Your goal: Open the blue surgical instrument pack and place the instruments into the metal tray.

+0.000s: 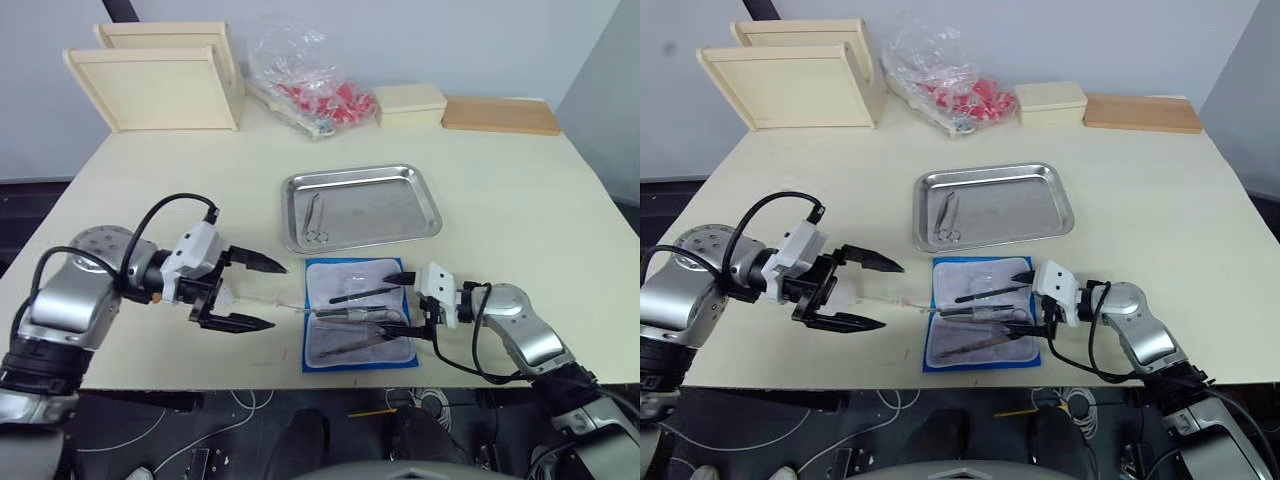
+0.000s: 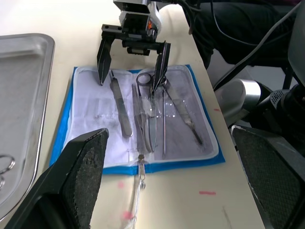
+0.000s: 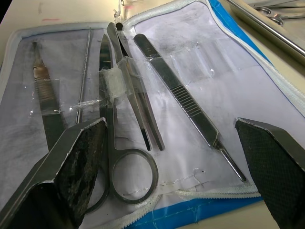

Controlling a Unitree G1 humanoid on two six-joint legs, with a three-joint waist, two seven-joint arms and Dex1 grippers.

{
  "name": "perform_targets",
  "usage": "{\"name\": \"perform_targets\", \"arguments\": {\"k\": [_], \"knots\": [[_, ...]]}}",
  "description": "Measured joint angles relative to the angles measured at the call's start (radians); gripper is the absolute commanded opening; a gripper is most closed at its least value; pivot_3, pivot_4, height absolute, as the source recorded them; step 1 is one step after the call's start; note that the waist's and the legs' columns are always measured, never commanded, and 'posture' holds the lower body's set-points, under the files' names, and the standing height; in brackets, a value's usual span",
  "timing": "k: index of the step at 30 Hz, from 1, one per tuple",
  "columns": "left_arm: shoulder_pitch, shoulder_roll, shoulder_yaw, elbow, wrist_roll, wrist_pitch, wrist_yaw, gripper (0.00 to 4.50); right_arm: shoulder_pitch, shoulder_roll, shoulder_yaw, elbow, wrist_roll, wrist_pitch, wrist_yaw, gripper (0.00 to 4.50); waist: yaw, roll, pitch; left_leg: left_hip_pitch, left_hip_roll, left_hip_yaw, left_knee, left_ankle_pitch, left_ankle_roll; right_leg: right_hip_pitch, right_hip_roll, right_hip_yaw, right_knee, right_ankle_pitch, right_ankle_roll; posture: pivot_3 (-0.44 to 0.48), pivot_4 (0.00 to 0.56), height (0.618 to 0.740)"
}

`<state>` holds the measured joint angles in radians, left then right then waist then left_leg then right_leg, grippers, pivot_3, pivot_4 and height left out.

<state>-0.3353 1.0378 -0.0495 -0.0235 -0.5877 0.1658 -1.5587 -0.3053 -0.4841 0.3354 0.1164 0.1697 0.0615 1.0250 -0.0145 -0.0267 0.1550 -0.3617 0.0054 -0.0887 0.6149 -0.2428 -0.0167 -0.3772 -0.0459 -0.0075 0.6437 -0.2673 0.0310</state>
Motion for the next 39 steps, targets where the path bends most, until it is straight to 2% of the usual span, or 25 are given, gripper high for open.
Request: {"name": "perform_targets", "arguments": {"k": [6,13,16,18,20,26,39], "knots": [[0.004,-0.012,-0.001,0.003,0.017,-0.017,0.000,4.40,0.000,0.000,0.000,0.000,0.000,0.000,0.000,4.50,0.000,0.000,0.000,0.000,0.000,0.001,0.000,0.000,0.000,0.000,0.002,0.000,0.000,0.000,0.000,0.000,0.150,0.740],[0.003,-0.130,-0.022,0.010,0.102,-0.022,0.071,4.40,-0.001,0.001,0.000,0.002,0.000,0.000,0.000,4.50,0.001,-0.001,0.000,0.000,0.000,0.002,0.000,0.000,0.000,0.001,0.003,0.000,0.000,0.000,0.000,0.000,0.150,0.740],[-0.004,-0.190,-0.042,0.024,0.140,-0.029,0.116,3.62,-0.002,0.002,0.000,0.003,0.000,0.000,-0.001,4.50,0.000,-0.001,-0.001,0.000,0.000,0.003,0.000,0.000,0.000,0.001,0.003,0.000,0.000,0.001,-0.001,0.000,0.150,0.740],[-0.022,-0.244,-0.057,0.074,0.205,-0.068,0.164,2.57,-0.004,0.004,0.000,0.008,0.000,0.000,-0.001,4.50,0.001,-0.001,-0.001,0.000,0.000,0.003,0.000,0.000,0.000,0.001,0.004,0.000,0.000,0.001,-0.001,0.000,0.150,0.740],[-0.032,-0.281,-0.077,0.106,0.251,-0.103,0.192,1.76,-0.006,0.006,0.000,0.010,0.000,0.000,-0.001,4.50,0.001,-0.001,-0.001,0.000,0.000,0.004,0.000,0.000,0.000,0.001,0.005,0.001,0.000,0.002,-0.002,0.000,0.150,0.740],[-0.073,-0.381,-0.138,0.211,0.332,-0.191,0.213,1.76,-0.011,0.017,0.000,0.020,0.000,0.000,-0.002,4.50,0.000,-0.002,-0.001,0.001,0.001,0.005,0.001,0.000,0.000,0.001,0.008,0.001,0.000,0.003,-0.004,0.000,0.150,0.740],[-0.195,-0.464,-0.195,0.462,0.447,-0.326,0.190,1.76,-0.015,0.018,0.001,0.024,0.000,0.000,-0.003,4.50,-0.001,-0.004,-0.005,0.001,0.001,0.006,0.002,0.000,0.000,0.001,0.011,0.002,0.000,0.006,-0.002,0.000,0.150,0.740]]}}
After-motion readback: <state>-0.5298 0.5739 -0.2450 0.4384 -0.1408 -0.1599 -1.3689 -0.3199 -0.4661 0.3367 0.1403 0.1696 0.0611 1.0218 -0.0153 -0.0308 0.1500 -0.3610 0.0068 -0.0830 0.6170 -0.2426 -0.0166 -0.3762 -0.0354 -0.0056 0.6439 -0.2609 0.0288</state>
